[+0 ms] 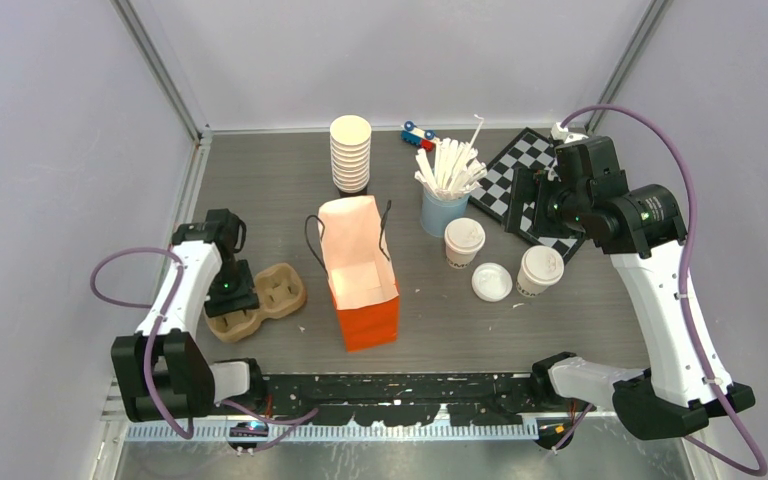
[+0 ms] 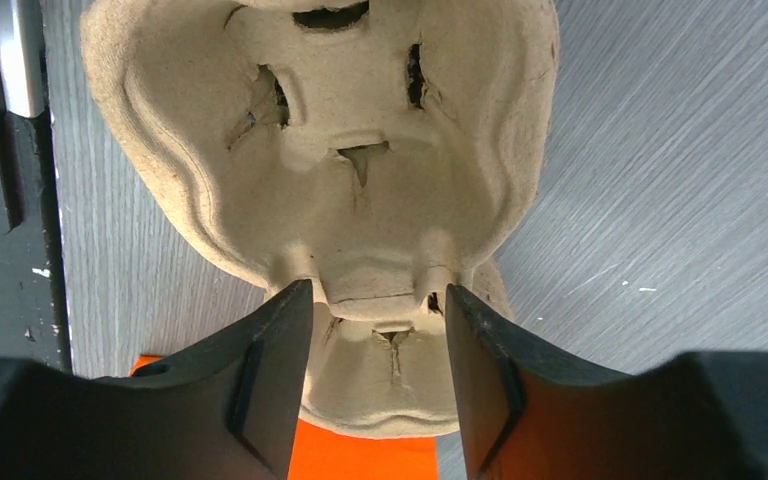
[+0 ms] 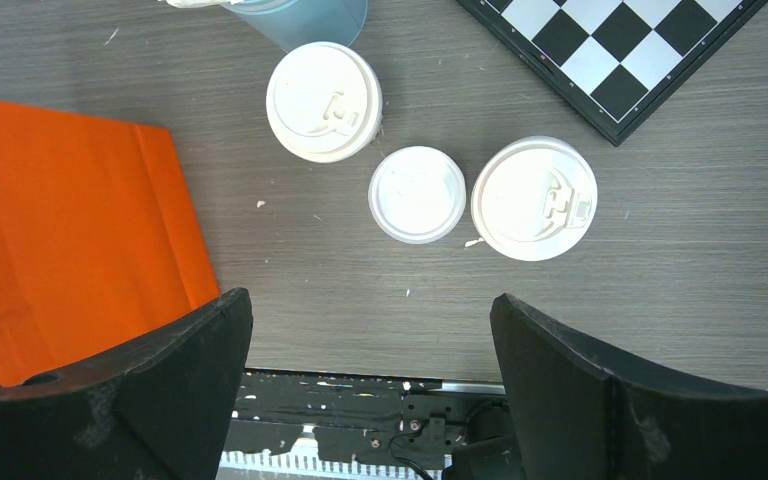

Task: Pack the takeout coffee

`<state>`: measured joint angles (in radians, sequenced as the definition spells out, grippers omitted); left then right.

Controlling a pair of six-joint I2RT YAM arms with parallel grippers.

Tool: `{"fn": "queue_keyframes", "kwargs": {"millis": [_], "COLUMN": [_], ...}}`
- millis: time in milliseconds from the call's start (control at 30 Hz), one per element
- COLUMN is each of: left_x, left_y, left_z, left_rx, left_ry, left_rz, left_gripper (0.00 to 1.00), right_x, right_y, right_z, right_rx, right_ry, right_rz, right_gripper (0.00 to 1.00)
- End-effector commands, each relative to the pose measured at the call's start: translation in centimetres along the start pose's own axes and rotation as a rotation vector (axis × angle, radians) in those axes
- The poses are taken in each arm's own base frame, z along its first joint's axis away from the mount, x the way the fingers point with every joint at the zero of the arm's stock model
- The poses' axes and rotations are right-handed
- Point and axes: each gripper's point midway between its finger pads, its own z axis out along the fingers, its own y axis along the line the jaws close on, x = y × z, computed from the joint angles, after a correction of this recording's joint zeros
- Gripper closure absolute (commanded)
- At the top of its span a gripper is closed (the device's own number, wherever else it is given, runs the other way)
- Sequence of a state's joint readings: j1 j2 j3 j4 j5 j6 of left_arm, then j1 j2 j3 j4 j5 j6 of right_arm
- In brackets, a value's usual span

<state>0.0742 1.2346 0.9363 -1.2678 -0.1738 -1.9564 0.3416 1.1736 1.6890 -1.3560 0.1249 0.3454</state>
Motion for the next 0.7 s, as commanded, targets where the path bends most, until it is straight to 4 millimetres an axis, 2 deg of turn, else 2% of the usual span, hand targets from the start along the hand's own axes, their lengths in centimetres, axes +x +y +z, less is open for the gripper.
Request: {"fn": "queue_keyframes", "kwargs": {"millis": [0, 167, 400, 667], "left_x": [-0.21, -0.22, -0.38, -0.73], "left_y": [0.06, -0.01, 0.00, -0.59], "left_z": [-0.12, -0.18, 0.58, 0.03], "left_rx": [-0.016, -0.012, -0.006, -0.016], "left_ry": [-0.009, -0.010, -0.023, -0.052], "left_rz": [0.017, 0.027, 0.013, 0.023], "left_gripper": [0.45, 0.40, 0.46, 0.46], "right_x": [-0.77, -0.79, -0.80, -0.70], "right_y": [0.27, 0.26, 0.24, 0.08], "right_z": [-0.66, -0.63, -0.76, -0.83], "right_rx": [-0.019, -0.018, -0.019, -0.013], "right_ry": [-0.047, -0.047, -0.050, -0.051], "right_rz": [-0.008, -0.007, -0.008, -0.009], "right_gripper": [0.07, 0.07, 0.07, 0.07]}}
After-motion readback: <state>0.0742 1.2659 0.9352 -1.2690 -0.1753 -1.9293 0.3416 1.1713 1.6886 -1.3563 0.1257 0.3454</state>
